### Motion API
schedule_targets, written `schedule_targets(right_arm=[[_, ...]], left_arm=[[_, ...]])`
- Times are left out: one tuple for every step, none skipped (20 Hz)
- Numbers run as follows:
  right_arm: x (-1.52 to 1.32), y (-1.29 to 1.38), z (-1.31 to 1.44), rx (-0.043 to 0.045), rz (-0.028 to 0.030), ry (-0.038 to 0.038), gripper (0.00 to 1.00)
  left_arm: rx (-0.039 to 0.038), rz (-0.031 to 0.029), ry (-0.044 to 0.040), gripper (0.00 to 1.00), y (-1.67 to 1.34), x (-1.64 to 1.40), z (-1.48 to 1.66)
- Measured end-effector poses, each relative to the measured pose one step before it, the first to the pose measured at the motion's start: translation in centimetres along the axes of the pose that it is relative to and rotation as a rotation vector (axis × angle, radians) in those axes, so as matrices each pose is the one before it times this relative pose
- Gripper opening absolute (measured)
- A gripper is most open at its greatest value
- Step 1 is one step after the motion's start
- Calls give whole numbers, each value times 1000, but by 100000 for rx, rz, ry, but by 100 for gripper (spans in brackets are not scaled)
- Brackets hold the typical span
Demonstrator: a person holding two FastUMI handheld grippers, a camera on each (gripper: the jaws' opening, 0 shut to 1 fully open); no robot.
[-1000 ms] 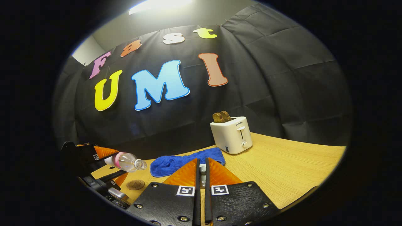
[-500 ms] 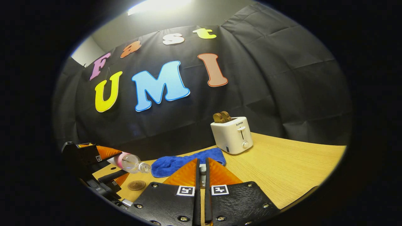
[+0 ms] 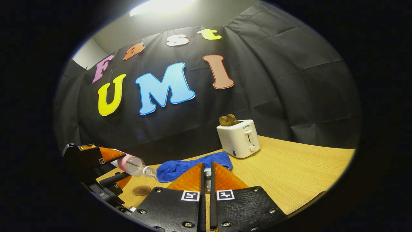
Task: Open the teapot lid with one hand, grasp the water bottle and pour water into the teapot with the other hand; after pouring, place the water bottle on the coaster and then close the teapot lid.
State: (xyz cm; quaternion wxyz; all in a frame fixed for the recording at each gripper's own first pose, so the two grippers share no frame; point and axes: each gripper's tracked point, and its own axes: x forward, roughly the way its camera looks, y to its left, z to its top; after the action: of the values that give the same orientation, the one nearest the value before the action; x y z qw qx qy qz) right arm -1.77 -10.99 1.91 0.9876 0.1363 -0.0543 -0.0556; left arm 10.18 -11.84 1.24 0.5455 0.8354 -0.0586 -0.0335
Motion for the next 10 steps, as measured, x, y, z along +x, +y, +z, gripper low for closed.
schedule_targets(right_arm=[[-33,31,4,-14,43,142,5],[41,-3,-49,16,117,47,5],[-11,59,84,9,130,-14,5],[-25,-17,-44,59,59,-90,5],[2,-38,24,118,-55,27,5],[-1,-5,11,207,25,2,5],[8,6,46,131,18,62,5],[23,13,-107,33,29,71,5],[-42,61,56,-33,134,14,5],[11,5,-32,-54,95,4,5]], left_arm=[[457,168,-124,85,68,-77,51],[300,77,-112,85,80,-16,-37],[243,71,0,85,60,39,20],[317,-86,199,85,38,-49,-121],[332,49,155,85,-7,93,-59],[300,-21,198,85,66,-23,-158],[385,-70,237,85,-46,-17,-107],[357,61,165,85,128,-40,-129],[393,104,53,85,48,75,-7],[543,189,45,85,28,57,-86]])
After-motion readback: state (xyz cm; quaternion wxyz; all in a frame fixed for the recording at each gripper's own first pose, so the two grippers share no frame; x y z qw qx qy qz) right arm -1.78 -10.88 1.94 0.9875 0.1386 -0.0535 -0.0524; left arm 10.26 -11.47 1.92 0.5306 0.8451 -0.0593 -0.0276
